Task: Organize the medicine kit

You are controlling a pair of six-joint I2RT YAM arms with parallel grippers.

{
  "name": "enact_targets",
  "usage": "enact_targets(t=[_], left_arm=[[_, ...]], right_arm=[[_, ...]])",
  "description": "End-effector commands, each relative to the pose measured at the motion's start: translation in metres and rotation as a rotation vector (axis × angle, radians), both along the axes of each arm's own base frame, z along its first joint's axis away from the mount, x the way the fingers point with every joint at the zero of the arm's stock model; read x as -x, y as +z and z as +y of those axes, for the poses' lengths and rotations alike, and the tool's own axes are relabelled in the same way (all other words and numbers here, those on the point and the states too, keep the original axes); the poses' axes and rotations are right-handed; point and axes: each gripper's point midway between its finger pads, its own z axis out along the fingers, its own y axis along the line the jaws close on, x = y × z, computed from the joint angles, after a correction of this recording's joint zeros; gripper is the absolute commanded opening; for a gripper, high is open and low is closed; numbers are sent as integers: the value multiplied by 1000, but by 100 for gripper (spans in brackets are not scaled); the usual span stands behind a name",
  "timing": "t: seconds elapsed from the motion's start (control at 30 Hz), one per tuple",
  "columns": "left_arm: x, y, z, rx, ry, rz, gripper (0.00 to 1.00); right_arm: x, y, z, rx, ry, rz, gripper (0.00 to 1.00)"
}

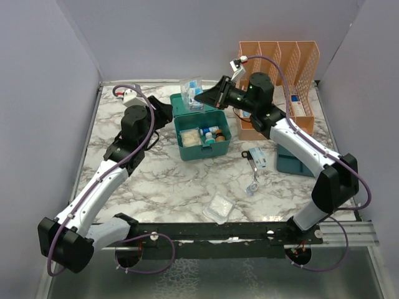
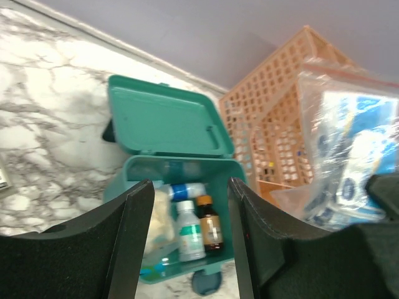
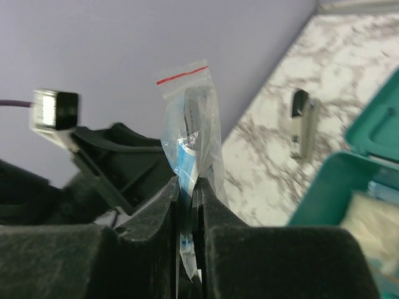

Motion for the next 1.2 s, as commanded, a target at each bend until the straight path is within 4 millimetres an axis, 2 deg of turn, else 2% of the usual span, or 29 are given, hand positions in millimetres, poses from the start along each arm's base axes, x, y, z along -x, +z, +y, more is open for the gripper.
enact_targets(t=[0.0, 0.17, 0.3, 0.4, 0.5, 0.73, 0.93, 1.17], left_arm=[[-9, -40, 25, -161, 66, 102, 54], [-17, -76, 26, -232, -17, 177, 54], [-19, -101, 22, -255, -96, 220, 54], [-24, -109, 22, -260, -113, 235, 54], [-28, -112, 25, -268, -121, 245, 54], [-25, -115, 32, -266, -111, 244, 54], [-23, -118, 30, -247, -121, 244, 54], [-23, -114, 33, -246, -100, 233, 54]], right_arm=[[-13, -73, 1, 225, 10, 100, 6], [-21, -132, -2, 384, 16, 188, 6], [-26, -165, 3, 435, 43, 260, 6], [-35, -183, 12, 436, 40, 322, 6], [-39, -196, 26, 424, 41, 370, 6], [-26, -221, 54, 399, 50, 498, 7], [-24, -240, 57, 400, 14, 589, 8], [-25, -261, 53, 433, -40, 615, 14]])
